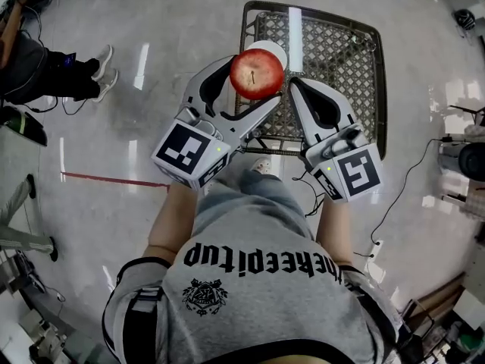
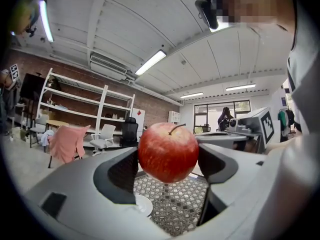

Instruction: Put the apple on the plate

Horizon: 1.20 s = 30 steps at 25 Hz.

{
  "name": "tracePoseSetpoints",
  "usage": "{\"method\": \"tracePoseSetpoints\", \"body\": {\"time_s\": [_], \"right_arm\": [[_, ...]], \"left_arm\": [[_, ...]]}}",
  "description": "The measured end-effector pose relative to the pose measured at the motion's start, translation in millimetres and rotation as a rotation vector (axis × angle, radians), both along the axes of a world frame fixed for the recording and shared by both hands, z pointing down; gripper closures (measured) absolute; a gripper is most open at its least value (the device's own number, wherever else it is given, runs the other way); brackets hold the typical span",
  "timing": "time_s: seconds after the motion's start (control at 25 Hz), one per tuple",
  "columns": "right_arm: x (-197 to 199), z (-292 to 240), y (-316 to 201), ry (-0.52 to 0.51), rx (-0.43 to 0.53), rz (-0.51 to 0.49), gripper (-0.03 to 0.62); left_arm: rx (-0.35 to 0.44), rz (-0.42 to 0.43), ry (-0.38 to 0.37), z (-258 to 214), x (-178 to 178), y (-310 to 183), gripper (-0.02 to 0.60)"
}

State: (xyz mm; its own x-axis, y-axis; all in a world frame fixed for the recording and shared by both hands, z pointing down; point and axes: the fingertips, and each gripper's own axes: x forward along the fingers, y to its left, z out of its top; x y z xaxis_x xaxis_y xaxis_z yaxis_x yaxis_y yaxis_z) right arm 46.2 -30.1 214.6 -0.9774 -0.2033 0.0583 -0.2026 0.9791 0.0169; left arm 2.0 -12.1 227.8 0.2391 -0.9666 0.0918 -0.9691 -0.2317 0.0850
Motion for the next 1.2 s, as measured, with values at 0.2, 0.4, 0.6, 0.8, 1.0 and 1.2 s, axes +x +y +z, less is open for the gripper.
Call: {"method": "tracePoseSetpoints", "body": {"time_s": [0.2, 0.4, 0.6, 0.8, 1.0, 1.2], "right_arm": [[8.4, 1.7, -15.1, -0.005, -0.009, -0.028, 0.589], [11.8, 1.5, -27.7, -0.017, -0.021, -0.057, 0.589], [12.5, 6.3, -33.4, -0.024, -0.039, -0.083, 0.589], [14.5, 8.9, -33.5, -0.030, -0.048, -0.093, 0.589], [16.8, 8.1, -35.7, -0.030, -0.046, -0.071, 0.589], [14.6, 7.6, -43.3, -0.025, -0.038, -0.026, 0.589]], "left_arm": [[-0.007, -0.026, -0.007, 0.5, 9.2, -14.9, 0.178], [-0.013, -0.055, -0.018, -0.2, 12.4, -26.1, 0.178], [-0.026, -0.073, -0.031, 2.5, 15.0, -32.2, 0.178], [-0.035, -0.076, -0.045, 4.8, 18.6, -33.2, 0.178], [-0.034, -0.051, -0.047, 4.0, 22.6, -35.6, 0.178], [-0.035, 0.003, -0.053, 5.4, 19.4, -47.0, 0.178]]}}
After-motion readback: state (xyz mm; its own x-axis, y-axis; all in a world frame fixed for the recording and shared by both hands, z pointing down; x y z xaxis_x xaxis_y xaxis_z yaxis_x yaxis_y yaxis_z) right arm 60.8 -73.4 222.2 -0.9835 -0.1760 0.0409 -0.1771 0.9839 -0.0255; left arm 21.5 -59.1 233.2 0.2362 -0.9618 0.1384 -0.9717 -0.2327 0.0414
